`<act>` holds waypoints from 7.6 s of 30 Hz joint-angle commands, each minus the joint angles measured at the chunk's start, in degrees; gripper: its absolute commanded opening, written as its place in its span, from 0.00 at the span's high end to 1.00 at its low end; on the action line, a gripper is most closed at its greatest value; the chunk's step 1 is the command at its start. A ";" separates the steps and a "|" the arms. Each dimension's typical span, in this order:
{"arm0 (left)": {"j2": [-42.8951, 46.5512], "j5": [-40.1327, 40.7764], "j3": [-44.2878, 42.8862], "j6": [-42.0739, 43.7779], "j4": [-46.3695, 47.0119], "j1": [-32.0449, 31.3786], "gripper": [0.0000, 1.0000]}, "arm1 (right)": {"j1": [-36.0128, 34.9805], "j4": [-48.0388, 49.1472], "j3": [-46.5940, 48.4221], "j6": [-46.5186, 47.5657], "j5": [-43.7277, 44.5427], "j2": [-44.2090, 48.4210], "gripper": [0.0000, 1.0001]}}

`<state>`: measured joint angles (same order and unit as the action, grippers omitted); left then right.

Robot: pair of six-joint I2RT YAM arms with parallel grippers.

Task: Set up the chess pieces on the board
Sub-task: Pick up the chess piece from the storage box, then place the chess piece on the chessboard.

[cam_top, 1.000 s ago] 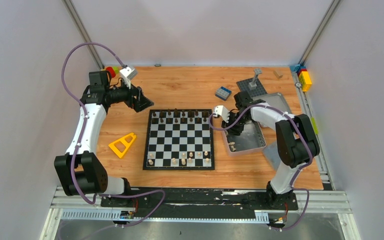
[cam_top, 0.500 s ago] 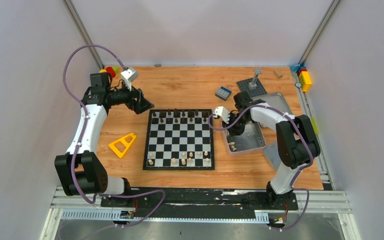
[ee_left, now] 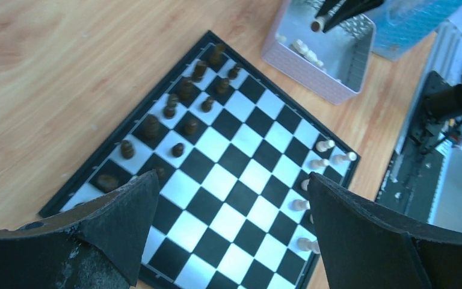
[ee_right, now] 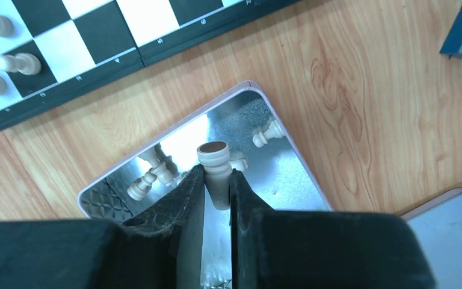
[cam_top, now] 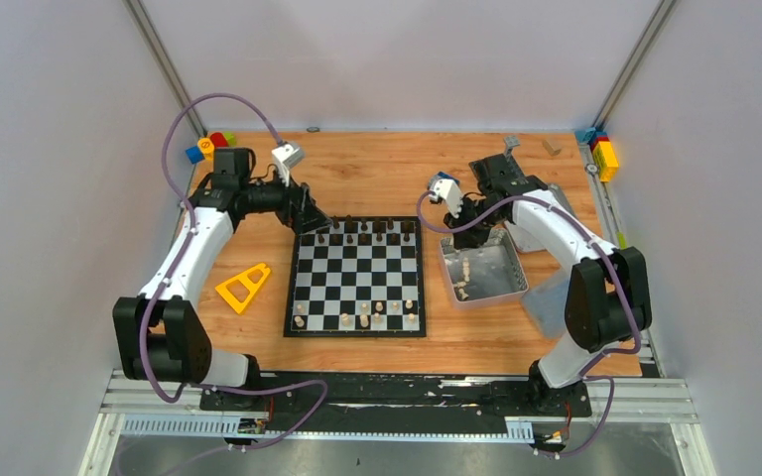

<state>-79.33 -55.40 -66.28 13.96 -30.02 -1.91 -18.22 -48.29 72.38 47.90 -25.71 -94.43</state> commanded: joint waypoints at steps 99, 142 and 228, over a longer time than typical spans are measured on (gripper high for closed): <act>-19.40 -15.33 1.15 -88.90 77.78 -16.90 1.00 | -3.50 24.73 11.27 -41.11 -27.59 4.99 0.53; -22.23 -20.54 -2.47 -88.68 63.88 -16.98 1.00 | -5.01 28.39 6.26 -34.13 -34.41 6.66 0.60; 3.32 19.20 -13.48 -10.80 -20.07 18.25 0.07 | -43.66 -25.91 45.62 1.57 20.94 -28.01 1.00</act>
<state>-79.13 -39.68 -79.35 -0.23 -47.05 13.06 -59.33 -67.61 110.52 44.25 -11.55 -119.26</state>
